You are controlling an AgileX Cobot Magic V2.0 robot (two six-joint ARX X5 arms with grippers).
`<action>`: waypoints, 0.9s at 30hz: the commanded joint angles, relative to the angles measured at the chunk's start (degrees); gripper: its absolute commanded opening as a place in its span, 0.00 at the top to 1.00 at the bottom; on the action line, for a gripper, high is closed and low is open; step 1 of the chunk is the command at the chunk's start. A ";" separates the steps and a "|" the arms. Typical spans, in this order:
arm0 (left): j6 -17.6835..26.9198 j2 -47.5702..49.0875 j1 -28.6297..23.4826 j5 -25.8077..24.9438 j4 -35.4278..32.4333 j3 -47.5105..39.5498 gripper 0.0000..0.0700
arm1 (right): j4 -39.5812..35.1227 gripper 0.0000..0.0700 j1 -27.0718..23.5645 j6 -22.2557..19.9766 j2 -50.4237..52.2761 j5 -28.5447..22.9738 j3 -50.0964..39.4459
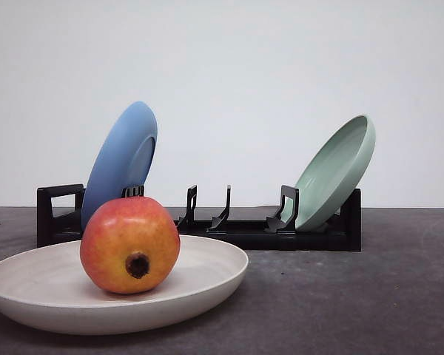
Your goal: Place pomegranate in white plate
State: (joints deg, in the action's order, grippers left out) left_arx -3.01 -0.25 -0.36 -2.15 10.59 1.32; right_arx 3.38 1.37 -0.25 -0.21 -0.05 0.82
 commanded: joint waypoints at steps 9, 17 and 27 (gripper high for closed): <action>0.00 -0.02 -0.11 -0.35 0.09 -0.63 1.00 | -0.84 0.98 -0.02 -0.39 0.00 0.00 -0.24; 0.00 -0.02 -0.11 -0.33 0.09 -0.63 1.00 | -0.84 0.98 -0.02 -0.39 0.00 0.02 -0.24; 0.00 -0.02 -0.11 -0.35 0.09 -0.63 1.00 | -0.84 0.98 -0.02 -0.39 0.00 0.02 -0.24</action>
State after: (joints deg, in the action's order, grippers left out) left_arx -3.01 -0.25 -0.36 -2.15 10.59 1.32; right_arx 3.31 1.37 -0.25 -0.21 -0.03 0.84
